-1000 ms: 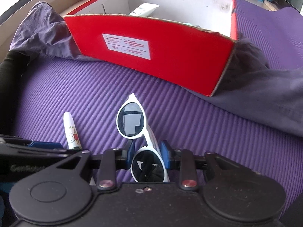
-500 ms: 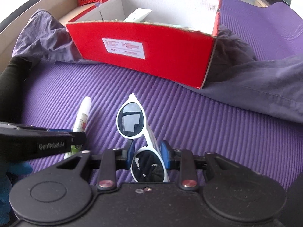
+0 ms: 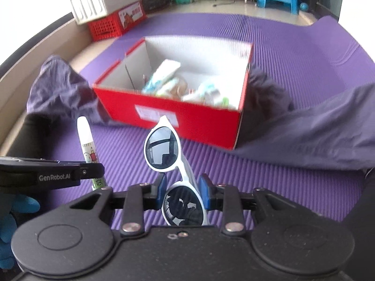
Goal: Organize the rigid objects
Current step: 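Carry the marker and sunglasses over the red shoebox with both tools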
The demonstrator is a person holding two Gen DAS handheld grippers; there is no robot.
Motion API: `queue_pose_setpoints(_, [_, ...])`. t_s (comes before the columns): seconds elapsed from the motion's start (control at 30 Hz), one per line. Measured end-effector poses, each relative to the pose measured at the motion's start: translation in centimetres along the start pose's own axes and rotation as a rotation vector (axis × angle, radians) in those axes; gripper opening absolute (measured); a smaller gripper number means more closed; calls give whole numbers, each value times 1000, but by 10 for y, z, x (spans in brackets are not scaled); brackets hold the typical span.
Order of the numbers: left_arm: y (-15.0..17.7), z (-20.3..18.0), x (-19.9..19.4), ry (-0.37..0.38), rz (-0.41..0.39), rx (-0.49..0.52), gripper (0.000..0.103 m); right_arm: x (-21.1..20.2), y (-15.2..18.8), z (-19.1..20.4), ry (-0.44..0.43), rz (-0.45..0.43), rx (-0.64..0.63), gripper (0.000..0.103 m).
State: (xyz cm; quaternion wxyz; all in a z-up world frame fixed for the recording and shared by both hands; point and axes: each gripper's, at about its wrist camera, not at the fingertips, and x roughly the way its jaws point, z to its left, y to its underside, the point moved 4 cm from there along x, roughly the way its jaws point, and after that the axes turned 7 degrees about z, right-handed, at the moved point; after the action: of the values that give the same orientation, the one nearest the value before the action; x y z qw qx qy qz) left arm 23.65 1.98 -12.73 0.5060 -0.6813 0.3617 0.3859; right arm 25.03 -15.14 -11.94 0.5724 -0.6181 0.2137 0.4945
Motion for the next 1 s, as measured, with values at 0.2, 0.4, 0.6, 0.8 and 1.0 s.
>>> queue_pose_setpoints(0.2, [-30, 2, -23, 3, -54, 26, 17, -21, -26, -3, 6, -59, 16, 29])
queue_pose_setpoints(0.4, [-68, -1, -45, -3, -103, 77, 17, -30, -58, -8, 18, -110, 32, 29])
queue_pose_setpoints(0.6, [-115, -7, -45, -22, -119, 119, 17, -22, -95, -9, 40, -135, 36, 29])
queue_pose_setpoints(0.8, [-152, -12, -27, -57, -115, 139, 17, 6, -125, -13, 81, -134, 31, 29])
queue_pose_setpoints(1.0, [-179, -19, -1, -75, -103, 206, 17, 39, -147, -21, 106, -113, 44, 29])
